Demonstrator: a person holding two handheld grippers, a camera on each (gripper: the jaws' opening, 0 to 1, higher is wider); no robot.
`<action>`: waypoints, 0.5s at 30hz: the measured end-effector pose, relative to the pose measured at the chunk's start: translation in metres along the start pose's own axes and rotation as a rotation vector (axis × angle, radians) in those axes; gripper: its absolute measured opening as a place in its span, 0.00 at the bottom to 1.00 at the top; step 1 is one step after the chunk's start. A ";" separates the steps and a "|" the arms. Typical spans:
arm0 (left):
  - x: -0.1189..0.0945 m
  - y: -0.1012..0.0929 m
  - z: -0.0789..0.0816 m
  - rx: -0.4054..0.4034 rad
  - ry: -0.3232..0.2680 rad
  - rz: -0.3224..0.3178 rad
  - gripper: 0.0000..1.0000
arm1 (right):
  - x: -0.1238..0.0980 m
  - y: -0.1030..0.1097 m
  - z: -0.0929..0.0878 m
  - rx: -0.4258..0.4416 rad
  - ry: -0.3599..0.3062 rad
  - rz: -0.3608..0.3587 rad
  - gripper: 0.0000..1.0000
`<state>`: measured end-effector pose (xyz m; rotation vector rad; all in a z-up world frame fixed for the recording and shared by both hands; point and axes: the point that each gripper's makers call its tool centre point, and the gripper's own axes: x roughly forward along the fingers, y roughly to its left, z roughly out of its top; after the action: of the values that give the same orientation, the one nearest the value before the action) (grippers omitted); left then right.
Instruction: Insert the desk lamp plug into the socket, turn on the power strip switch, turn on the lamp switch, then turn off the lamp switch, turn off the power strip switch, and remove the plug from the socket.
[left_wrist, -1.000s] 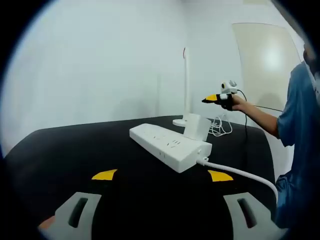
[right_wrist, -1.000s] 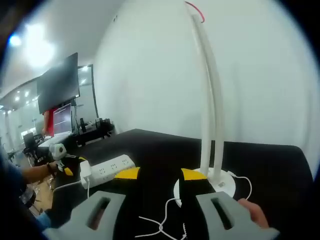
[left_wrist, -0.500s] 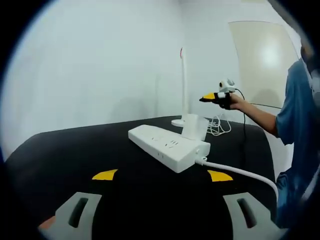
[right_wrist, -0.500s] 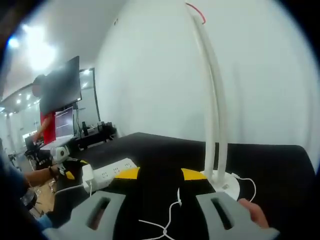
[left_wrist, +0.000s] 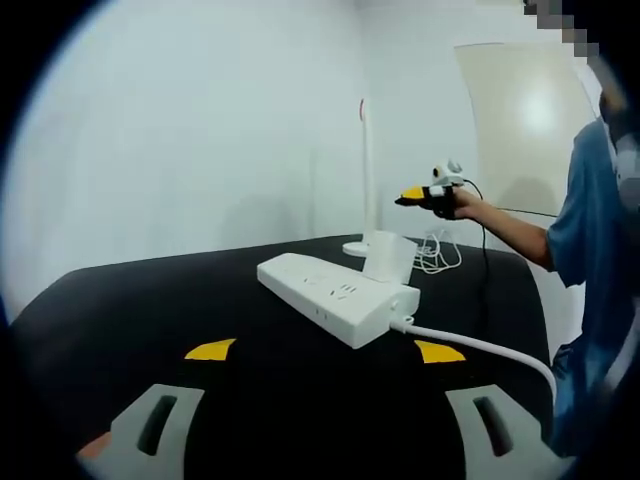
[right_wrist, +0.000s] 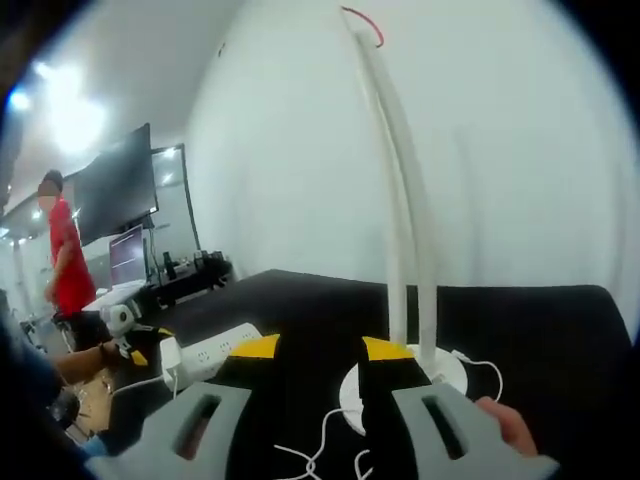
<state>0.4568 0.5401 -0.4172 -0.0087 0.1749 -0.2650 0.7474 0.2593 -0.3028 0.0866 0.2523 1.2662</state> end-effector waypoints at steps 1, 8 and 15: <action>0.000 -0.001 0.000 0.001 0.001 0.001 0.65 | 0.000 0.000 0.000 0.002 -0.001 -0.002 0.31; 0.000 -0.001 -0.001 0.002 0.007 0.005 0.65 | 0.004 -0.016 -0.013 -0.064 0.050 -0.069 0.31; 0.000 -0.001 -0.002 -0.002 0.010 0.009 0.64 | 0.019 -0.029 -0.020 -0.049 0.065 -0.096 0.31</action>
<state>0.4561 0.5395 -0.4189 -0.0081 0.1854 -0.2557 0.7746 0.2668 -0.3301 -0.0086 0.2783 1.1803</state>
